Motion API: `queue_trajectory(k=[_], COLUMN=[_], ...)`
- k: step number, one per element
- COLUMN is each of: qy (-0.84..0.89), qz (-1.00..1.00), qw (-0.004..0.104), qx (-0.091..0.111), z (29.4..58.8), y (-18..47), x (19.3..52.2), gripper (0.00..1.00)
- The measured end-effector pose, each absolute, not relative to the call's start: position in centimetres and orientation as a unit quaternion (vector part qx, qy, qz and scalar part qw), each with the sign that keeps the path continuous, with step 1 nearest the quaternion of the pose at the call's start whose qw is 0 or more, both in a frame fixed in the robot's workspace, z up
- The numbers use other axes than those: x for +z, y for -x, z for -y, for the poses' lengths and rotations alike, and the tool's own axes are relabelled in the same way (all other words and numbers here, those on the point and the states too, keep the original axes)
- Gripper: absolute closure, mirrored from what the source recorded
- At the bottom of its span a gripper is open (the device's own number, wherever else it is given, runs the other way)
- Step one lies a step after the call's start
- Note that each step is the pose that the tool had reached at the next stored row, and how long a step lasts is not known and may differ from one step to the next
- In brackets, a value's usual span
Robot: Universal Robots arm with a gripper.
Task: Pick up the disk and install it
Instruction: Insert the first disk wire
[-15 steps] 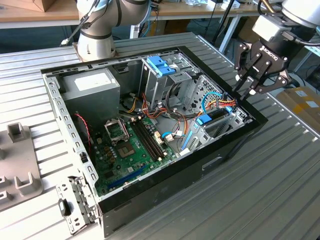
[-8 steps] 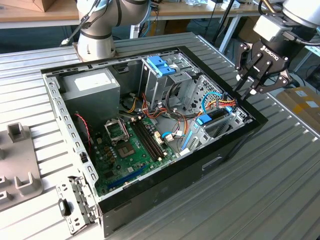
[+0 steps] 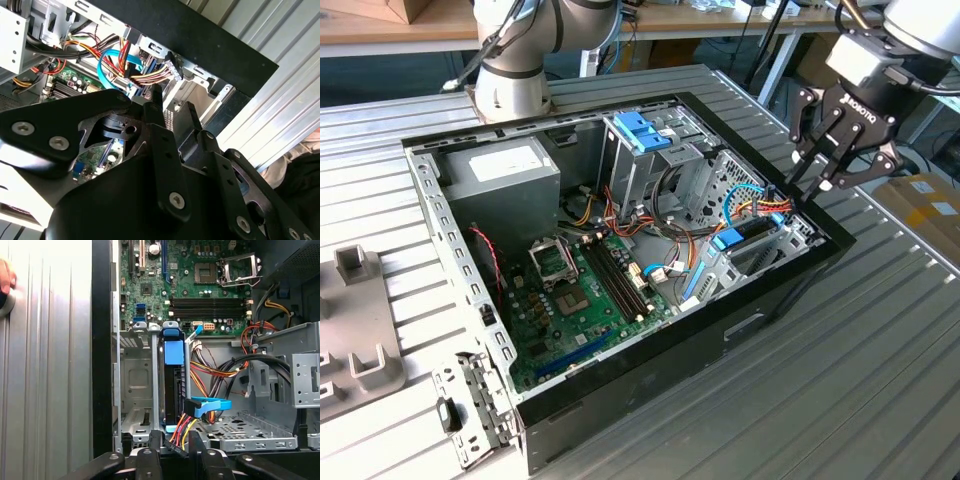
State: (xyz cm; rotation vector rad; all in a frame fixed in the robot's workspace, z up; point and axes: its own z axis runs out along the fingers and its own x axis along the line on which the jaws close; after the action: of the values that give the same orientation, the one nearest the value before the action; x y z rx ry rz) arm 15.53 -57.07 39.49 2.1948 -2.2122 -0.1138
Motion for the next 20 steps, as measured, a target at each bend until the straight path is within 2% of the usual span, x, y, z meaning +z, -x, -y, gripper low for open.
queue_trajectory(k=[20], qy=[-0.727], qz=[0.685], qw=[0.014], qx=[-0.035], z=[57.07], y=[-15.73], x=[38.75], gripper=[0.64])
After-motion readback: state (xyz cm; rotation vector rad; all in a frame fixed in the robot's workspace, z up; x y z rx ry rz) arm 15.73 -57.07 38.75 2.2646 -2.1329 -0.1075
